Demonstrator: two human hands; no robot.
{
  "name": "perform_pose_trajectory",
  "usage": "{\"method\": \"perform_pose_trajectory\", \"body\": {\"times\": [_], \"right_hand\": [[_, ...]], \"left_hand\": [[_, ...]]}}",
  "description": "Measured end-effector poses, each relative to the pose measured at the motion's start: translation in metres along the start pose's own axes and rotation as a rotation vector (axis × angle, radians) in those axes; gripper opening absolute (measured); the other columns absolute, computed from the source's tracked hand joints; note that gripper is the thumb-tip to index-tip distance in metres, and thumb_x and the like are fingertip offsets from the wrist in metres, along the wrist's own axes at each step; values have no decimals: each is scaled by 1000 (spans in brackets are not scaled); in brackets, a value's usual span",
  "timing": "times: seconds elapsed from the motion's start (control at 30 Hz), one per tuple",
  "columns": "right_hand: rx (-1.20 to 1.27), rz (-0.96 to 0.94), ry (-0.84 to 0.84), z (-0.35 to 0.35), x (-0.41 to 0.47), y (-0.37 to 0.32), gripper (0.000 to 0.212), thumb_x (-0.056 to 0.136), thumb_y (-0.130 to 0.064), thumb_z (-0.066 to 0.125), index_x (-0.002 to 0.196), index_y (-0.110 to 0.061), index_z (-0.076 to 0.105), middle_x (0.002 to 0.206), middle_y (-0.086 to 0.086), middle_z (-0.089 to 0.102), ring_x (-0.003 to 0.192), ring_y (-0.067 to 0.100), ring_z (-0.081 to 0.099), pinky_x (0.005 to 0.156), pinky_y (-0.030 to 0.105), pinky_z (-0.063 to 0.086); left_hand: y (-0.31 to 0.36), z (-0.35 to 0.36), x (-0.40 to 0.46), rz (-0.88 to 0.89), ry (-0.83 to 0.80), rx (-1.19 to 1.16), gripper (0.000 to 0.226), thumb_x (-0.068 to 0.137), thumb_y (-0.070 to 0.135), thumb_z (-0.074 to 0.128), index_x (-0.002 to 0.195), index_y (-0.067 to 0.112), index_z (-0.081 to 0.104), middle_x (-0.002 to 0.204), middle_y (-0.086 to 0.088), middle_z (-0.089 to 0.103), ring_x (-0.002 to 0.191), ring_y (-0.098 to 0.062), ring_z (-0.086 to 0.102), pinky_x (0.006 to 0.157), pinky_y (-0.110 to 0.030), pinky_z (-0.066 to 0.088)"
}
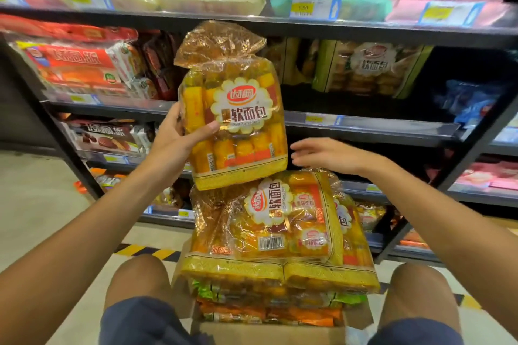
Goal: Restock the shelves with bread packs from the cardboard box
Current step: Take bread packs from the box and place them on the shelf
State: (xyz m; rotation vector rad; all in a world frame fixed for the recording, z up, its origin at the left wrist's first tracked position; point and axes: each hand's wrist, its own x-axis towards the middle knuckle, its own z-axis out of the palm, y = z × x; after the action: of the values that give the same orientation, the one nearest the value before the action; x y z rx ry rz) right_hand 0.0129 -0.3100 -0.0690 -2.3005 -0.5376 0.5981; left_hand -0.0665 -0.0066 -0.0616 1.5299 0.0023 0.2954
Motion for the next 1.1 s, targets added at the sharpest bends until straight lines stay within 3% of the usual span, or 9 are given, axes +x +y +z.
{"method": "perform_pose_trajectory", "body": {"times": [0.07,0.13,0.37,0.5,0.57,0.67,0.77,0.93,1.1], "right_hand": [[-273,11,-167,16,8,-6,79,82,-62,69,149,-28,43,145,-8,51,130,13,52,109,36,44],[-363,50,-204,27,13,-12,90,73,-69,72,149,-32,41,146,-11,50,130,15,51,111,41,42],[-422,111,-233,26,26,-24,89,62,-64,83,138,-31,51,133,-10,61,121,16,58,107,38,46],[-384,146,-227,22,30,-25,101,46,-76,83,130,-27,59,123,-9,67,112,15,64,105,39,49],[-318,136,-199,21,29,-25,89,51,-72,83,126,-28,63,117,-10,70,107,14,66,103,39,50],[-222,113,-152,21,25,-23,90,49,-69,86,127,-31,62,119,-11,70,108,14,67,103,40,51],[-206,128,-141,14,14,-24,78,56,-64,88,119,-23,67,111,-7,74,100,15,71,97,39,55],[-89,154,-30,-14,-14,-26,83,51,-64,90,116,-16,70,102,0,78,91,19,76,91,44,58],[146,187,256,-47,-52,-13,41,69,-38,89,103,-19,76,94,-1,79,85,19,77,78,36,61]], "left_hand": [[-4,-5,-3,1,-7,18,66,82,20,80,140,22,50,129,-1,67,118,-19,66,96,-49,55],[-8,-7,-4,11,-3,15,65,83,19,79,141,24,50,129,1,67,117,-16,66,94,-45,56],[-11,-12,-3,5,1,-34,65,81,23,80,139,27,50,128,1,68,118,-19,66,95,-50,55],[-11,-14,-1,8,-1,-81,62,84,22,78,139,23,51,128,-1,68,119,-21,65,97,-53,53],[-9,-14,0,15,3,-109,62,85,20,77,140,21,50,129,-2,68,119,-22,65,96,-51,53],[-6,-12,2,19,10,-160,58,87,16,74,140,16,49,128,-3,68,117,-22,66,89,-44,58],[-2,-8,4,10,11,-215,56,89,14,71,140,13,49,128,-4,69,116,-22,67,84,-40,59],[5,-6,11,-5,-27,-316,59,91,13,68,145,14,44,133,-8,65,119,-28,65,90,-50,57],[15,-4,22,-15,-24,-348,65,85,8,67,144,15,42,134,-8,64,118,-28,66,85,-51,58]]}}
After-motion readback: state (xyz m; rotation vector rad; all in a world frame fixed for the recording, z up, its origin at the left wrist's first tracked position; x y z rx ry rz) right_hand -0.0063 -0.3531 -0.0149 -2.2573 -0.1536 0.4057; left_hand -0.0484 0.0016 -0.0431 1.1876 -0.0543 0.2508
